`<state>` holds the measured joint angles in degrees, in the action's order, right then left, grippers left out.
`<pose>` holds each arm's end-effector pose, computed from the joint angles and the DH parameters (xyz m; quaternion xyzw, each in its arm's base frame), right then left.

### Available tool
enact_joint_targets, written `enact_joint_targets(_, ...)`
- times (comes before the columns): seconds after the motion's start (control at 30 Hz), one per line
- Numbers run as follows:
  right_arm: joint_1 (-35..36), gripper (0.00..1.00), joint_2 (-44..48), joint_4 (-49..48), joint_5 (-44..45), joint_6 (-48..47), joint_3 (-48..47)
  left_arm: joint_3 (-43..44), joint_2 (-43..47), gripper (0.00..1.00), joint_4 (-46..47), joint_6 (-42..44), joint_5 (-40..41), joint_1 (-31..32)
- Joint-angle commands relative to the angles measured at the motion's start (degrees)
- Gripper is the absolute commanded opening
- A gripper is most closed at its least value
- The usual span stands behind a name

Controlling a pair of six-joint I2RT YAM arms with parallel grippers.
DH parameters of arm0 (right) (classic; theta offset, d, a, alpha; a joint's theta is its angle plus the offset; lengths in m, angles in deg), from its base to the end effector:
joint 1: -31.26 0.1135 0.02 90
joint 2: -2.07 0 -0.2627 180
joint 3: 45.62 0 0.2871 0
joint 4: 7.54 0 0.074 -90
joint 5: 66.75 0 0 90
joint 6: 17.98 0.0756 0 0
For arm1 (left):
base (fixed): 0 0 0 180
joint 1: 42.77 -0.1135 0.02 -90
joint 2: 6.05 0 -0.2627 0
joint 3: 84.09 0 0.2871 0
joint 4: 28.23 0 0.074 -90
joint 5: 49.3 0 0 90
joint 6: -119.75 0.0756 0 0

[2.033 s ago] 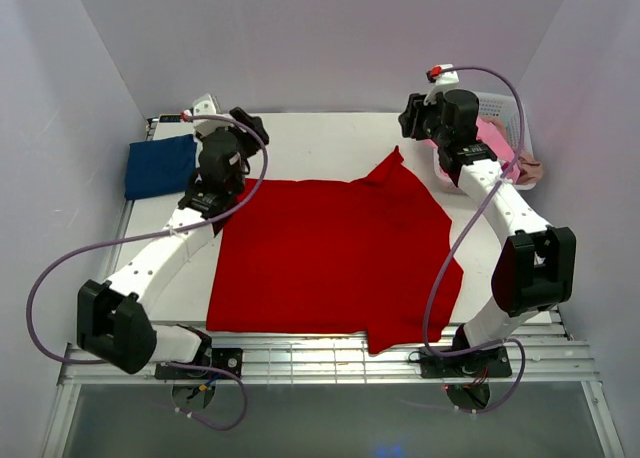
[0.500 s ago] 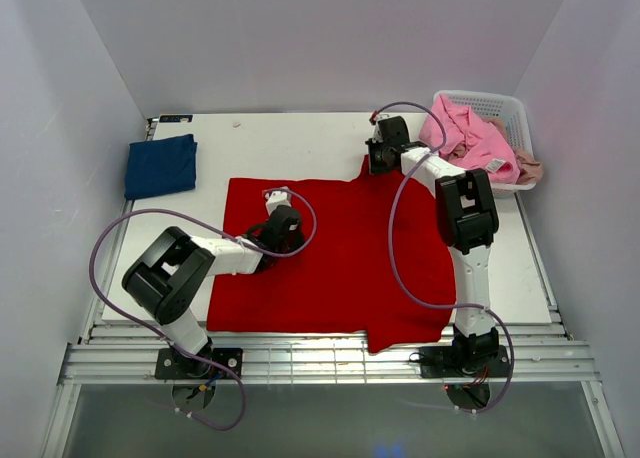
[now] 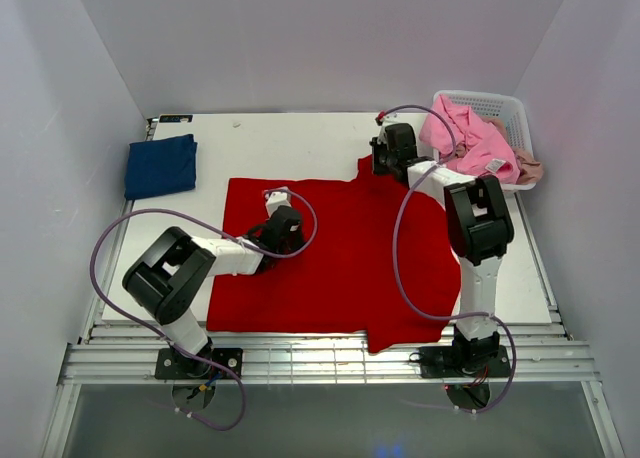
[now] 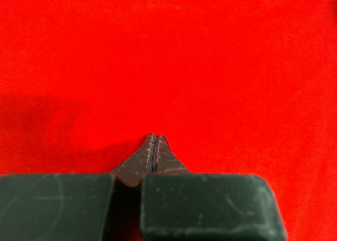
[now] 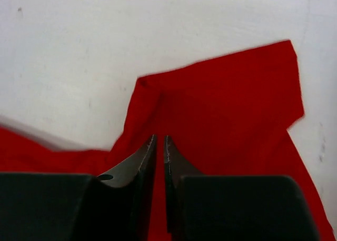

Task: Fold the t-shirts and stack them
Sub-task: Flatten out the tshirt

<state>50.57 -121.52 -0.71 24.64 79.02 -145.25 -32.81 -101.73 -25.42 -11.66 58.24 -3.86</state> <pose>0.5255 0.1822 0.1392 -0.0873 0.8650 0.1022 0.4834 0.2947 -0.2086 0.0771 -0.0822 0.8998 -0.1550 0.3994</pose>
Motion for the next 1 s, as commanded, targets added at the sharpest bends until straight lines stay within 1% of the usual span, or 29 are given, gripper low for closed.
enact_joint_targets(0.0,0.3,0.16,12.2,-8.0,2.5,-2.0,7.3,3.2,1.4,0.00,-4.8,3.3,5.5,0.1)
enact_joint_targets(0.07,0.3,0.20,17.2,-5.5,5.7,-3.5,9.5,6.0,2.0,0.00,-8.5,5.1,9.0,0.0)
enact_joint_targets(0.1,0.3,0.22,18.5,-3.9,6.9,-4.8,10.3,7.5,1.9,0.00,-9.7,5.9,12.0,-0.5)
enact_joint_targets(0.13,0.4,0.23,19.4,0.3,9.0,-5.5,10.5,10.1,1.8,0.00,-10.7,6.6,13.1,-0.9)
enact_joint_targets(0.17,0.3,0.33,20.7,2.4,10.0,-6.0,10.6,11.1,1.7,0.01,-11.9,7.7,14.1,-1.6)
enact_joint_targets(0.2,0.3,0.42,21.2,4.4,10.8,-6.7,10.5,11.9,1.7,0.04,-12.0,8.4,14.5,-3.3)
enact_joint_targets(0.23,0.3,0.52,21.5,6.4,12.9,-6.7,10.5,13.0,1.8,0.10,-12.1,8.6,14.4,-4.5)
enact_joint_targets(0.27,0.3,0.61,22.0,9.9,13.8,-6.7,10.7,13.4,1.9,0.12,-12.8,8.8,14.0,-5.7)
enact_joint_targets(0.3,0.3,0.62,22.2,11.0,14.5,-6.7,10.8,13.7,2.2,0.15,-12.9,8.8,13.7,-8.4)
enact_joint_targets(0.33,0.3,0.61,22.3,12.1,16.2,-6.7,10.9,13.8,2.3,0.17,-13.0,8.8,12.5,-9.9)
enact_joint_targets(0.37,0.3,0.35,22.4,13.0,17.1,-6.7,11.1,13.9,2.5,0.25,-13.4,9.0,11.8,-11.2)
enact_joint_targets(0.4,0.3,0.13,22.5,14.5,17.6,-6.7,11.3,14.0,2.7,0.31,-13.6,9.3,11.4,-13.3)
enact_joint_targets(0.43,0.3,0.08,22.6,15.2,17.9,-6.5,11.4,13.9,3.0,0.31,-13.6,9.7,10.9,-14.2)
enact_joint_targets(0.47,0.3,0.08,22.9,15.5,17.4,-6.3,12.2,13.9,3.0,0.27,-14.3,9.9,11.1,-14.8)
enact_joint_targets(0.5,0.4,0.08,22.9,15.8,16.8,-6.2,12.6,14.0,3.0,0.00,-14.4,10.0,11.5,-15.8)
enact_joint_targets(0.63,0.3,0.08,21.8,16.8,15.4,-5.0,13.4,14.3,1.7,0.00,-14.2,11.0,10.9,-17.6)
enact_joint_targets(0.83,0.3,0.08,17.9,17.4,13.4,-3.6,13.0,17.3,-4.3,0.00,-13.3,12.1,9.1,-18.9)
enact_joint_targets(0.97,0.3,0.08,12.8,18.0,12.5,-3.2,11.0,20.0,-9.2,0.00,-14.4,12.1,7.5,-20.2)
